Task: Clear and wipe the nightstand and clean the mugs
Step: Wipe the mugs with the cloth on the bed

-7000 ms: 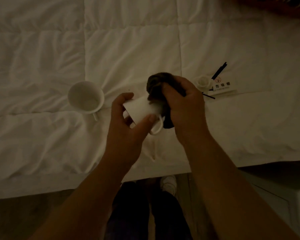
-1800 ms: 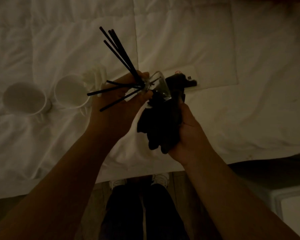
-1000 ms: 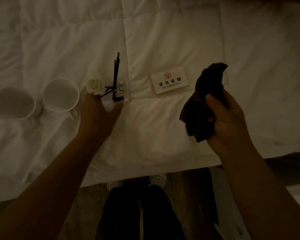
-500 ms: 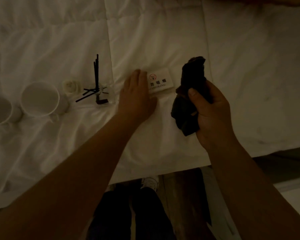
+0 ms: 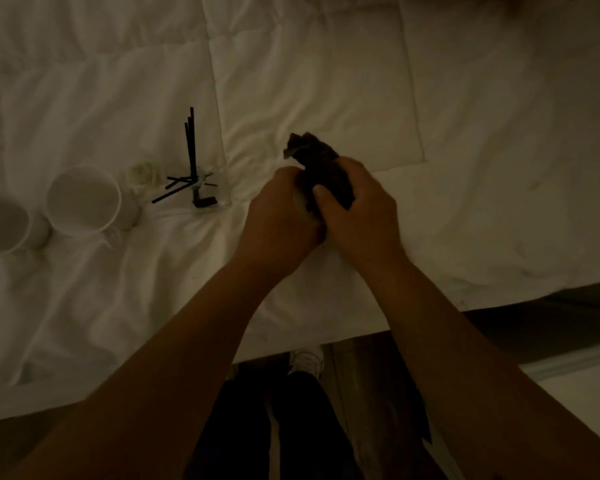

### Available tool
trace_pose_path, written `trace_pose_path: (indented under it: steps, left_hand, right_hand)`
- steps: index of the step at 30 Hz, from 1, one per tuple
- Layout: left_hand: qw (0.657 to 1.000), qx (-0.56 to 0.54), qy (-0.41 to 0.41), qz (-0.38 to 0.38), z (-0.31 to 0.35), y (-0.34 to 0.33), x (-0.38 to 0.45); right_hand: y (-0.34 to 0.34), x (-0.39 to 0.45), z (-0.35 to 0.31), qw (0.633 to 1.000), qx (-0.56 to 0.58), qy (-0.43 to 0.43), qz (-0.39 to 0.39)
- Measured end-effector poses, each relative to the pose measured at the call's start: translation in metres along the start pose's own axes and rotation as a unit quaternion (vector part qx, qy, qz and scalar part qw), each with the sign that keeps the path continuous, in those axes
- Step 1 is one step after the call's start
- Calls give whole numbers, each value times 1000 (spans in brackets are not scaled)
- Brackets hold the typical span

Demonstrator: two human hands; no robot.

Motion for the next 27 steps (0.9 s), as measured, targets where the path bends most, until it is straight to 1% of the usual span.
trace_pose_path:
  steps: [2,5,7,10,12,14,16,18,19,21,23,24,25,26,27]
  left_hand:
    - [999,-47,12,1,-6,1,0]
    - [988,-148,29,-40,-13,-1,-5]
    - [981,-184,24,-54,-14,-2,-13]
    - [970,-234,48,-37,-18,-4,-24]
    - [969,-240,56,-28,-19,-3,-27]
    - [965,-254,58,-23,-19,-2,-28]
    - [960,-272,53,-33,-18,-1,-31]
    - [956,-284,29,-62,-10,1,-35]
    - [953,-292,22,-78,-6,1,-36]
    - [942,-318,22,-103,-4,3,-42]
    - [930,-352,28,-105,-6,6,-46]
    - [925,-366,32,-102,-7,8,-47]
    - [920,-377,42,-97,-9,11,-48]
    - [912,-396,57,-93,-12,12,-48]
    - [898,-426,77,-86,-15,14,-48]
  right_hand:
    - [-9,-14,-8,999,33,14,-8]
    - [-17,-33,-18,996,75,44,-12]
    - [-22,-35,-18,995,81,55,-25]
    - [-23,-24,-12,996,76,42,-36]
    - [-24,-18,-12,992,109,41,-44]
    - [-25,-17,-13,991,119,52,-41]
    - [-24,-17,-8,992,113,56,-16]
    - [-14,-16,3,990,130,37,44]
    - [-6,-14,10,985,152,20,75]
    - [1,-11,26,975,190,-32,111]
    - [1,-7,40,966,219,-88,107]
    - [-3,-5,46,954,260,-120,89]
    - [-10,-4,51,929,329,-157,56]
    - [-22,-4,53,888,419,-189,7]
    - [-33,-7,51,836,503,-213,-46]
Point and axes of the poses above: each hand's wrist, its own x-axis towards the middle knuckle, its own y-axis out of the back of the hand, z = x × y, the point moved 10 cm from there along x, towards the middle knuckle, and after that the axes turned 6 degrees about -y, right-handed, at the moved point
